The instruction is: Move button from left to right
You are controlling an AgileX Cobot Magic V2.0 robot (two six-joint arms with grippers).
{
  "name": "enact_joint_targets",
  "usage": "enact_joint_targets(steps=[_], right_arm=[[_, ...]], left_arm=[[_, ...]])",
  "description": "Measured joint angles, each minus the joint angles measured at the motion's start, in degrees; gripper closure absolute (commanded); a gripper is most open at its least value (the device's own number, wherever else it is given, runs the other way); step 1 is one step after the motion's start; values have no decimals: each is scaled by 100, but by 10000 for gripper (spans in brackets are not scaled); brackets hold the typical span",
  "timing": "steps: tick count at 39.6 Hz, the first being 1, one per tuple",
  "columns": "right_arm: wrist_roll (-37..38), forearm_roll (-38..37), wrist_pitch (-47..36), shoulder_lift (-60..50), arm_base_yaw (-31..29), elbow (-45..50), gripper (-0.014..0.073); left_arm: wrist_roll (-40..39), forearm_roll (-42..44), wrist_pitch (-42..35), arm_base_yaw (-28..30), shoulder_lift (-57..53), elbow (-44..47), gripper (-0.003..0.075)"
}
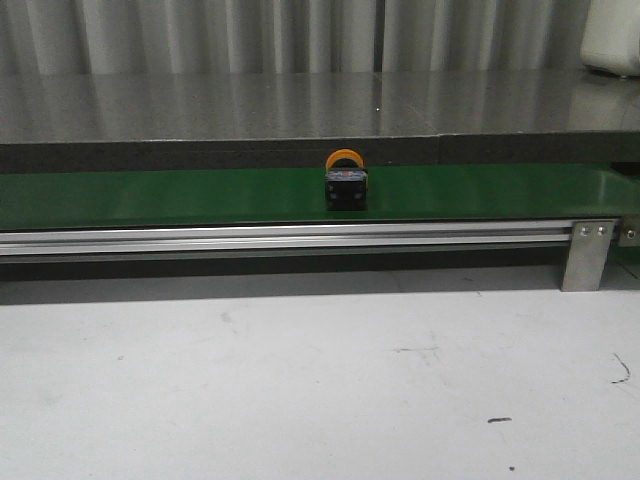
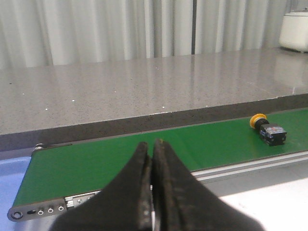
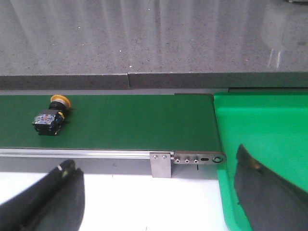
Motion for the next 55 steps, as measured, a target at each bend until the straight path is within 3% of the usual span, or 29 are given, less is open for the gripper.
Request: enact_joint_targets(steps=[19, 39, 55], right_arm=[[0, 0, 0, 437, 0, -131, -52], [0, 0, -46, 4262, 0, -2087, -52], [0, 0, 48, 6020, 116, -3494, -52]], left_arm=[[0, 0, 0, 0, 0, 0, 741], [0, 0, 0, 0, 0, 0, 741], [0, 0, 0, 0, 0, 0, 741]])
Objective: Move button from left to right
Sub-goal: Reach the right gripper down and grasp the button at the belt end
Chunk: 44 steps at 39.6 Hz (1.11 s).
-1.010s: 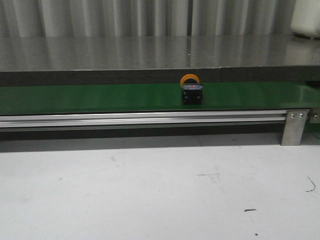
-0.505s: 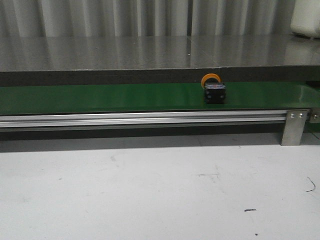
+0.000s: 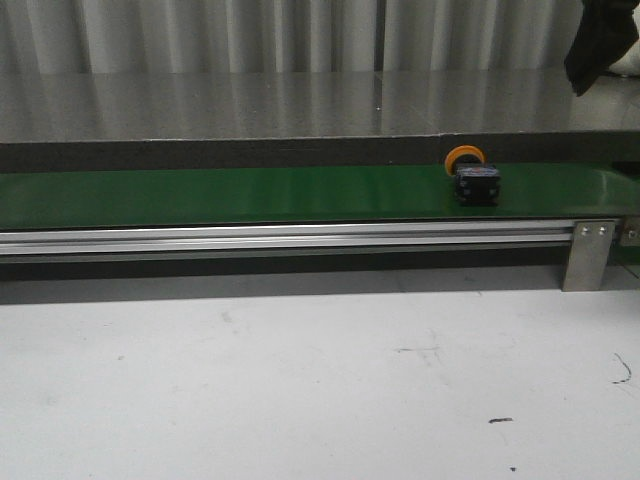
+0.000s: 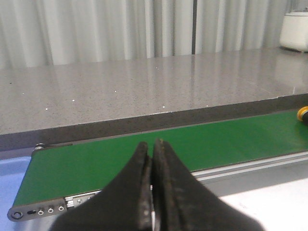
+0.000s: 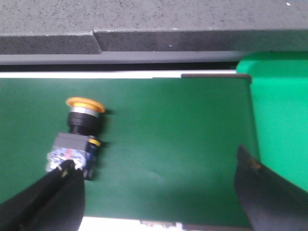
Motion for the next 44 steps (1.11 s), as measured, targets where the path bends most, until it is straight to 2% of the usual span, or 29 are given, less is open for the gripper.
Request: enact_joint_targets(steps=[15, 30, 34, 36, 41, 44], right_arm=[[0, 248, 568, 1336, 339, -1041, -52], [28, 289, 689, 2171, 339, -1314, -43], [28, 289, 689, 2206, 339, -1314, 55], [28, 289, 689, 2210, 339, -1314, 149], [28, 289, 713, 2219, 339, -1319, 321], [28, 289, 726, 2219, 339, -1328, 372]], left_arm=[[0, 0, 0, 0, 0, 0, 741], [0, 0, 0, 0, 0, 0, 741], [0, 0, 0, 0, 0, 0, 741], [0, 0, 0, 0, 0, 0, 741], [0, 0, 0, 0, 0, 0, 741], [0, 0, 0, 0, 0, 0, 741]])
